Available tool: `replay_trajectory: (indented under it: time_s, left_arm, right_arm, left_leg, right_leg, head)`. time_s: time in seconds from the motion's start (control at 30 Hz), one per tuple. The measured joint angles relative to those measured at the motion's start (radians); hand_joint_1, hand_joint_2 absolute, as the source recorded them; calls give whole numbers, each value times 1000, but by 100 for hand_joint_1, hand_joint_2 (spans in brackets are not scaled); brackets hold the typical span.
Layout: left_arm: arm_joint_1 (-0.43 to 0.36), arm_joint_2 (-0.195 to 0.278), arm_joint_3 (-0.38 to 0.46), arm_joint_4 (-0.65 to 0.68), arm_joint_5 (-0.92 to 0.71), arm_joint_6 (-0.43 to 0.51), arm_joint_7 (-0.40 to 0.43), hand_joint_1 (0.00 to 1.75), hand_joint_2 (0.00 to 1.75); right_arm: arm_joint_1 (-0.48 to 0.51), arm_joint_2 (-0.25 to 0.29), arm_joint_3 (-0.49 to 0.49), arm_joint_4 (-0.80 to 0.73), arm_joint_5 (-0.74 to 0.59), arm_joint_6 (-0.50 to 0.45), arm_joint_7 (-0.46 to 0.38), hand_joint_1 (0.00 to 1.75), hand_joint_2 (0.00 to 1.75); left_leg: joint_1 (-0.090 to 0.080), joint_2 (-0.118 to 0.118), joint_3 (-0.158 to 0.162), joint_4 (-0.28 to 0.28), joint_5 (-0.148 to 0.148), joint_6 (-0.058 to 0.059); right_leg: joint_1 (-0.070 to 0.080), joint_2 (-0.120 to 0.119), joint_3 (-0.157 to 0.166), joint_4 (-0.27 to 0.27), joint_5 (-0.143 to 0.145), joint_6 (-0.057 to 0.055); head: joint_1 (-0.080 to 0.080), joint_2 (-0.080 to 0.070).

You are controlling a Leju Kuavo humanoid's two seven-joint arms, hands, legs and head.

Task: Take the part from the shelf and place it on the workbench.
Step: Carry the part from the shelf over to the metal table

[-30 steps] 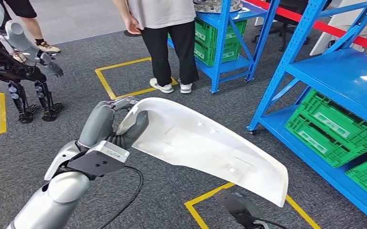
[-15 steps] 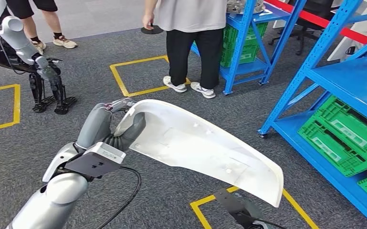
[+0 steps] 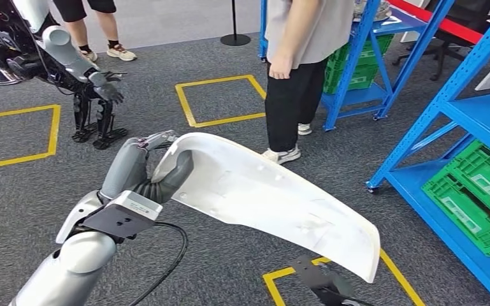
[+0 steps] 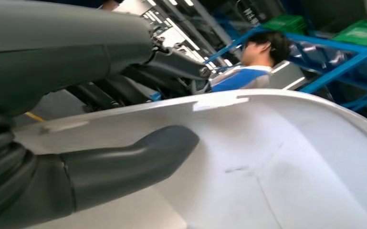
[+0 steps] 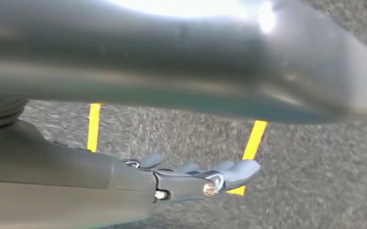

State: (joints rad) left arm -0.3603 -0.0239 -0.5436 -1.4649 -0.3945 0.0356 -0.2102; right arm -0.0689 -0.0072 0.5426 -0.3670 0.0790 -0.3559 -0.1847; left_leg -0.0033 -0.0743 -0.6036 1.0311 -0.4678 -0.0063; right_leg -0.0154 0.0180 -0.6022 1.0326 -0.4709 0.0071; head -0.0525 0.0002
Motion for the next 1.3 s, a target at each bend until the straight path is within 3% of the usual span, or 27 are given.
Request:
replay_trajectory:
  time_s: [0.03, 0.1, 0.17, 0.2, 0.23, 0.27, 0.33, 0.4, 0.47, 0.53, 0.57, 0.63, 0.67, 0.7, 0.73, 0.77, 0.8, 0.87, 0.93, 1.0, 1.07, 1.13, 1.2, 1.23, 1.3]
  left_arm:
    - [1, 1, 2, -1, 1, 0, 0, 175, 175]
    - [4, 2, 5, -2, 4, -1, 0, 175, 175]
    - [9, 3, 7, -1, 7, -3, 0, 175, 175]
    - [12, 5, 7, 0, 8, -4, 0, 175, 175]
    - [14, 5, 7, 1, 10, -5, -1, 175, 175]
    - [14, 6, 7, 1, 11, -7, -1, 175, 175]
    - [14, 6, 7, 1, 13, -9, -2, 175, 175]
    - [13, 6, 7, 0, 14, -11, -3, 175, 175]
    - [13, 6, 8, 0, 15, -11, -3, 175, 175]
    - [12, 5, 8, -2, 15, -12, -3, 175, 175]
    - [12, 4, 8, -3, 15, -12, -3, 175, 175]
    - [12, 3, 8, -4, 16, -13, -3, 175, 175]
    - [15, 2, 8, -3, 16, -14, -3, 175, 175]
    - [17, 2, 8, -3, 16, -14, -3, 175, 175]
    - [19, 2, 8, -2, 16, -15, -3, 175, 175]
    - [20, 2, 8, -3, 16, -16, -3, 175, 175]
    - [20, 2, 8, -4, 16, -17, -3, 175, 175]
    - [20, 2, 8, -6, 16, -21, -3, 175, 175]
    - [20, 1, 8, -8, 16, -23, -3, 175, 175]
    - [21, 1, 8, -8, 16, -24, -3, 175, 175]
    - [20, 1, 8, -10, 16, -25, -3, 175, 175]
    - [19, 1, 6, -10, 16, -25, -3, 175, 175]
    - [22, 1, 5, -8, 16, -27, -2, 175, 175]
    - [24, 2, 5, -7, 16, -28, -2, 175, 175]
    - [24, 2, 5, -7, 16, -30, -2, 175, 175]
  right_arm:
    - [0, 0, 0, 0, 0, -1, 0, 0, 0]
    - [1, 0, -1, 0, 0, -2, 1, 0, 0]
    - [3, 0, -1, 0, -1, -2, 4, 0, 0]
    - [3, 0, -1, 0, -1, -2, 4, 0, 0]
    - [3, 0, -1, 0, -2, -2, 4, 0, 0]
    - [3, 0, -1, 0, -3, -2, 4, 0, 0]
    - [3, 0, -1, 0, -4, -2, 4, 0, 0]
    - [4, -1, -1, 0, -5, -3, 3, 0, 0]
    - [3, 0, -1, 0, -5, -4, 3, 0, 0]
    - [2, 0, -1, 0, -4, -3, 3, 0, 0]
    - [1, 0, -1, 0, -3, 1, 3, 0, 0]
    - [3, -1, -1, 0, -1, 11, 3, 0, 0]
    - [6, -3, -1, 0, -1, 15, 4, 0, 0]
    - [8, -4, -1, 0, -1, 17, 3, 0, 0]
    - [10, -5, -1, 0, -1, 18, 3, 0, 0]
    - [11, -7, -1, 0, -2, 19, 3, 0, 0]
    - [11, -8, -1, 0, -2, 19, 2, 0, 0]
    - [11, -9, -1, 1, -4, 19, 1, 0, 0]
    - [12, -10, -1, 1, -7, 18, 1, 0, 0]
    - [12, -10, -1, 1, -9, 17, -1, 0, 0]
    - [12, -10, -2, 0, -11, 16, -6, 0, 0]
    - [16, -10, -2, 1, -13, 16, -12, 0, 0]
    - [20, -11, -2, 1, -15, 16, -14, 0, 0]
    - [20, -11, -2, 1, -15, 16, -14, 0, 0]
    - [19, -11, -2, 2, -14, 16, -14, 0, 0]
  left_leg:
    - [0, 14, -8, 20, -14, -5]
    - [0, 48, -55, 122, -71, -12]
    - [2, 59, -118, 249, -123, -17]
    - [3, 61, -133, 276, -125, -18]
    - [4, 63, -128, 265, -108, -17]
    - [4, 69, -103, 215, -77, -16]
    - [0, 102, -31, 75, -18, -9]
    - [-5, 122, 5, 1, 2, 2]
    - [-10, 106, 3, -6, 3, 15]
    - [-8, 88, 8, -14, 9, 28]
    - [-5, 80, 11, -18, 12, 33]
    - [-2, 62, 12, -19, 14, 40]
    - [-2, 51, 11, -18, 14, 41]
    - [-3, 40, 10, -17, 14, 42]
    - [-3, 28, 10, -16, 14, 42]
    - [-3, 16, 11, -14, 14, 41]
    - [-2, 4, 11, -12, 13, 39]
    - [-3, -17, 7, -7, 12, 31]
    - [-1, -34, 2, -7, 13, 18]
    - [1, -44, -1, -9, 15, 5]
    - [-1, -10, -19, 29, -12, -4]
    - [-1, 40, -72, 143, -75, -12]
    - [4, 58, -126, 252, -116, -18]
    - [6, 62, -132, 264, -112, -20]
    - [9, 82, -85, 177, -56, -21]
  right_leg:
    - [-1, -6, 2, -3, 1, -7]
    - [-1, -21, 5, -6, 1, -15]
    - [1, -38, 6, -6, -1, -18]
    - [1, -47, 6, -6, -2, -18]
    - [1, -55, 7, -5, -3, -17]
    - [1, -63, 9, -4, -5, -16]
    - [4, -77, 15, -2, -10, -9]
    - [7, -90, 20, -2, -15, 1]
    - [7, -105, 25, -5, -16, 13]
    - [2, -94, 24, 11, -31, 25]
    - [1, -76, 10, 46, -53, 29]
    - [0, -38, -50, 168, -114, 34]
    - [0, -30, -83, 230, -136, 35]
    - [0, -27, -104, 266, -140, 35]
    - [0, -25, -107, 265, -126, 34]
    - [0, -22, -91, 224, -94, 32]
    - [-1, -11, -60, 156, -55, 30]
    - [-2, 23, -3, 34, -10, 27]
    - [1, 35, 13, -3, -8, 20]
    - [1, 14, 15, -9, -3, 6]
    - [-1, -7, 20, -17, 1, -7]
    - [1, -31, 23, -20, 0, -15]
    - [2, -58, 22, -20, -2, -17]
    - [2, -70, 22, -20, -3, -16]
    - [2, -95, 26, -19, -6, -12]
  head:
    - [0, 0]
    - [-1, 0]
    - [-1, 0]
    - [-1, 0]
    - [-1, 0]
    - [-1, 0]
    - [-1, 0]
    - [0, 0]
    - [0, 0]
    - [0, 0]
    - [1, 0]
    - [2, 0]
    - [3, 0]
    - [3, 0]
    - [3, 0]
    - [3, 0]
    - [3, 0]
    - [3, 0]
    - [3, 0]
    - [3, 0]
    - [1, 0]
    - [0, 0]
    - [0, 0]
    - [0, 0]
    - [0, 0]
